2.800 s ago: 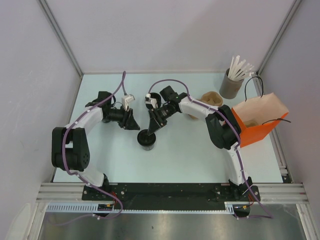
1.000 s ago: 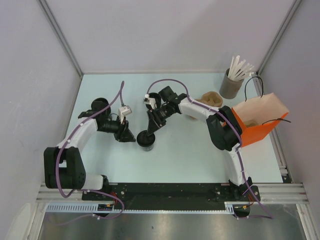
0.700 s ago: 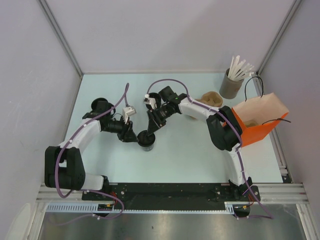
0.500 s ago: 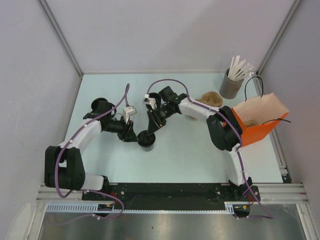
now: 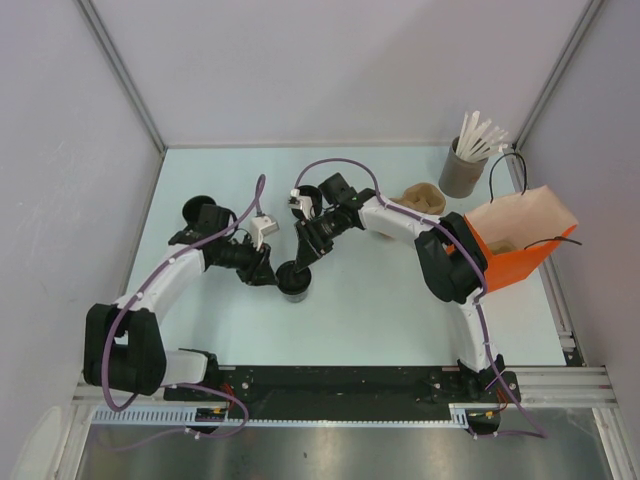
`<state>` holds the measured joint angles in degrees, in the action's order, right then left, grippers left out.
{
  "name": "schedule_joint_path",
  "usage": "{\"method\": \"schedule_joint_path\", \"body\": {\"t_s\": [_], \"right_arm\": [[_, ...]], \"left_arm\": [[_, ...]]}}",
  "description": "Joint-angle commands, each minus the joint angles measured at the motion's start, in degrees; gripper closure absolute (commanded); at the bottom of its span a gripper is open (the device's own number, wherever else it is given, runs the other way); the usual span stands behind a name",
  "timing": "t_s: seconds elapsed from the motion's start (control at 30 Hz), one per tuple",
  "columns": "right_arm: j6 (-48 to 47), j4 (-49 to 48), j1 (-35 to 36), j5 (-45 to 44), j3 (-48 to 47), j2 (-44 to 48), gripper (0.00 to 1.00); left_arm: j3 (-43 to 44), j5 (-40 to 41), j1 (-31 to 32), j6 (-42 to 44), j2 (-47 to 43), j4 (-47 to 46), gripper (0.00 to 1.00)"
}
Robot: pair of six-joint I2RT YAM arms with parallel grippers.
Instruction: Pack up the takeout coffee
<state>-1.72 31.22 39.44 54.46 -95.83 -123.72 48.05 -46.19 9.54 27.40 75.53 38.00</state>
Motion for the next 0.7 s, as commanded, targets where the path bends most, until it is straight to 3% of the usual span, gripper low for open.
{"method": "schedule_joint_path", "body": {"t_s": [0.0,0.23,0.5,0.67], "right_arm": [[-5.4,2.5,2.7,-15.5,4.2,-4.3,0.54],[-6.0,2.3,3.4,-17.0,4.4,-4.5,0.54],[-6.0,2.2,3.5,-17.4,4.6,-4.2,0.54],[-5.9,2.1,3.5,-17.1,4.6,-4.4,0.54]], "left_arm": [[-3.4,9.8,3.5,0.9,1.2,-3.9,0.72],[-2.7,11.7,4.1,-0.1,-0.5,-4.1,0.72],[2.9,2.5,2.2,0.1,-6.6,-1.6,0.64],[2.3,6.7,4.3,2.2,-12.9,-5.0,0.60]]}}
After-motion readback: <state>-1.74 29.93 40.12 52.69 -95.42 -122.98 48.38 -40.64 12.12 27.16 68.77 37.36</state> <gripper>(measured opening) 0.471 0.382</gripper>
